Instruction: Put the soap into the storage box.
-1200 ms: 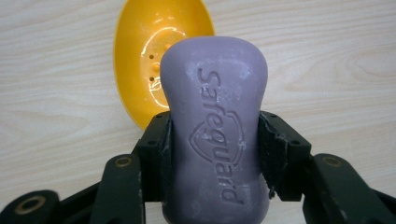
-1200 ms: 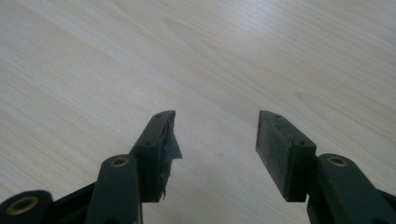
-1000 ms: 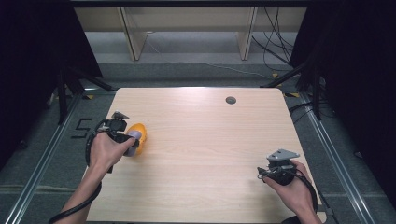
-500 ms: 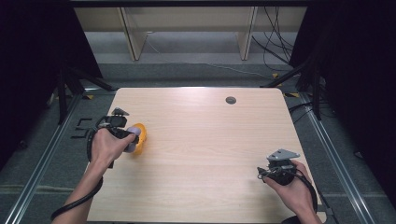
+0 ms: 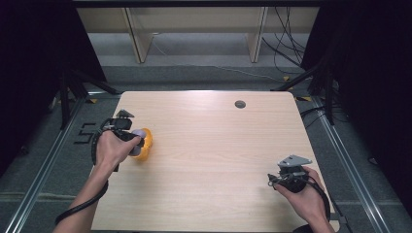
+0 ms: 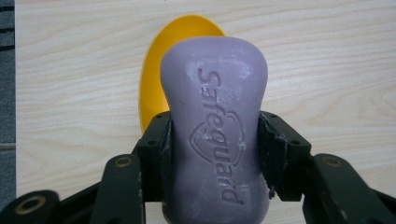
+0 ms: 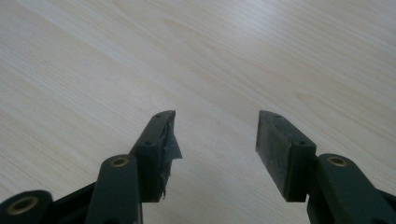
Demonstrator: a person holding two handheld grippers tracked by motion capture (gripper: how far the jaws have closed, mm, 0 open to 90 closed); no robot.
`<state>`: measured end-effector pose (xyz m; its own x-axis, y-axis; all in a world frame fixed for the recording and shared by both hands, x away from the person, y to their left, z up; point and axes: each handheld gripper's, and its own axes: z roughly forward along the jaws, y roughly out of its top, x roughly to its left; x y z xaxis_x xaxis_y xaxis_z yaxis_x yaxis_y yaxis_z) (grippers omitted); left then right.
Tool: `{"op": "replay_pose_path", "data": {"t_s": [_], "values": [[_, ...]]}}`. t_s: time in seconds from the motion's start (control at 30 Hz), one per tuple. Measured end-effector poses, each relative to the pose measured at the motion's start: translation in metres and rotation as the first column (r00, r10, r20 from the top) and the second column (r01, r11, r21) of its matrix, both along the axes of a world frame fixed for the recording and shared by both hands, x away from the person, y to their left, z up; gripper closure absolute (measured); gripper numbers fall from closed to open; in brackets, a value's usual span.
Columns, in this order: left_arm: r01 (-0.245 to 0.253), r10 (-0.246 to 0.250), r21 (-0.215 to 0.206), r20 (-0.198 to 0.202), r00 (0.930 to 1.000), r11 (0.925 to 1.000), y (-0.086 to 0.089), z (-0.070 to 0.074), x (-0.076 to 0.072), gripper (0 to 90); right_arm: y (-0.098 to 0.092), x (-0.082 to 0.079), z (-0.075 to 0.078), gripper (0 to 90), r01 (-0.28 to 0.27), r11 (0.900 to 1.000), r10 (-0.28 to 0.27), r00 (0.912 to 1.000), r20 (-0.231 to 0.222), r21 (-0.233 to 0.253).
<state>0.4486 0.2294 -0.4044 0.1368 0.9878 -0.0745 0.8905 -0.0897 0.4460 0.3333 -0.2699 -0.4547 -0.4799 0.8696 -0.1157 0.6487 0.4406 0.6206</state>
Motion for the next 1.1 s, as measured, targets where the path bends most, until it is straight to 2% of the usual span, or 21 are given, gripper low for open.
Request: {"op": "replay_pose_path", "data": {"t_s": [1.0, 1.1], "values": [[-0.003, 0.003, 0.017, -0.018, 0.9998, 0.9998, 0.001, -0.007, 0.016, 49.0, 0.000, 0.000, 0.000, 47.5, -0.001, 1.000, 0.001, 1.0000, -0.002, 0.003], [-0.004, 0.005, 0.016, -0.007, 1.0000, 0.9999, 0.001, -0.008, 0.018, 49.0, 0.000, 0.000, 0.000, 47.5, -0.001, 1.000, 0.001, 1.0000, -0.002, 0.002]]}}
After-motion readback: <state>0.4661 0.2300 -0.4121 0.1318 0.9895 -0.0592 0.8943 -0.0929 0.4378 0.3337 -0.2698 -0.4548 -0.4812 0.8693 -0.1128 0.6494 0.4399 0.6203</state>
